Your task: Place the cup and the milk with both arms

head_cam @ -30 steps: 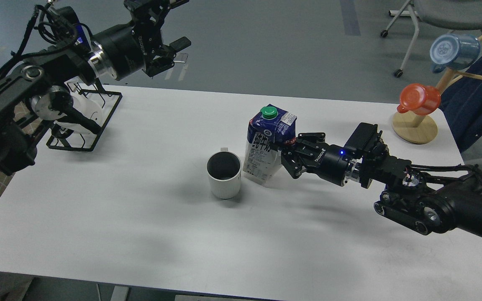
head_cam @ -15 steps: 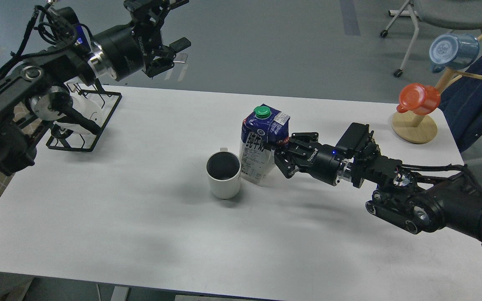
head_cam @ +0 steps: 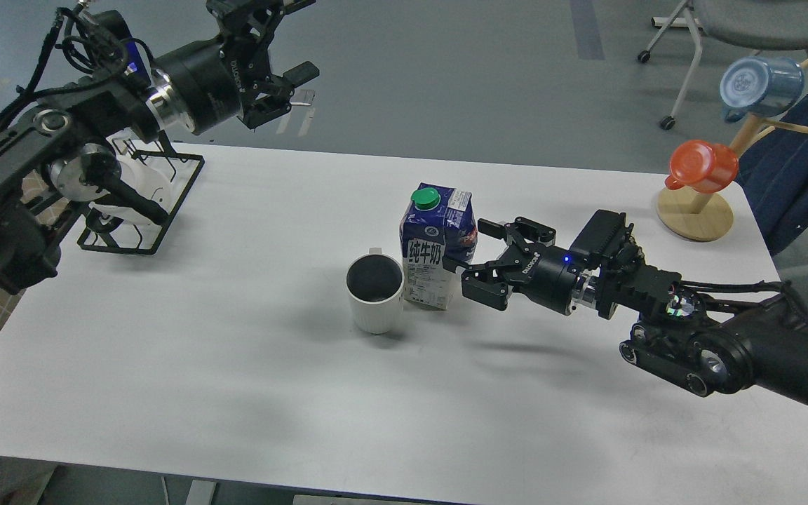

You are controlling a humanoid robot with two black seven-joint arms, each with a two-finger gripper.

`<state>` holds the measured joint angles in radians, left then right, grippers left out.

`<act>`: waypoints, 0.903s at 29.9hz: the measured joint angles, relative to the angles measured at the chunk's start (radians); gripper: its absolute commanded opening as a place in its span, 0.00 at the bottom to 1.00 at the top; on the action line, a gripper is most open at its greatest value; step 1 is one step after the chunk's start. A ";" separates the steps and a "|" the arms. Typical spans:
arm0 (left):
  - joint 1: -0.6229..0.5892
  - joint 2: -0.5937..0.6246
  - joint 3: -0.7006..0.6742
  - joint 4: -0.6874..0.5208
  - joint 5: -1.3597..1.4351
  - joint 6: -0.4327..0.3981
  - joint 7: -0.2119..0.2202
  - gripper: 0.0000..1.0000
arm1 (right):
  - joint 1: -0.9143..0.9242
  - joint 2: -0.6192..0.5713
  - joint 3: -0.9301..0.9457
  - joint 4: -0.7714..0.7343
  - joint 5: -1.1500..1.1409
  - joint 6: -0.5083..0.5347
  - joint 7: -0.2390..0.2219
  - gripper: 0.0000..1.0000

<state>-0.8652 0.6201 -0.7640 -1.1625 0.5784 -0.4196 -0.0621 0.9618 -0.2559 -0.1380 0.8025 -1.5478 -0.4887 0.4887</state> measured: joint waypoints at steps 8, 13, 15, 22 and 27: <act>0.000 0.002 0.000 -0.002 0.000 -0.003 0.004 0.98 | -0.001 -0.075 0.001 0.087 0.011 0.000 0.000 0.95; 0.000 0.002 0.000 -0.003 0.000 -0.003 0.007 0.98 | -0.002 -0.194 -0.001 0.237 0.053 0.000 0.000 0.95; 0.000 0.002 0.000 -0.003 0.000 -0.003 0.007 0.98 | -0.002 -0.249 -0.009 0.299 0.067 0.000 0.000 0.95; 0.000 0.001 0.000 -0.003 0.000 -0.004 0.008 0.98 | 0.008 -0.512 -0.015 0.557 0.088 0.000 0.000 0.95; 0.000 -0.001 0.000 -0.002 0.000 0.000 0.004 0.98 | 0.056 -0.652 0.041 0.691 0.216 0.000 0.000 0.96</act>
<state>-0.8652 0.6193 -0.7640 -1.1646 0.5783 -0.4199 -0.0584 1.0177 -0.9081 -0.0966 1.4939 -1.3317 -0.4887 0.4887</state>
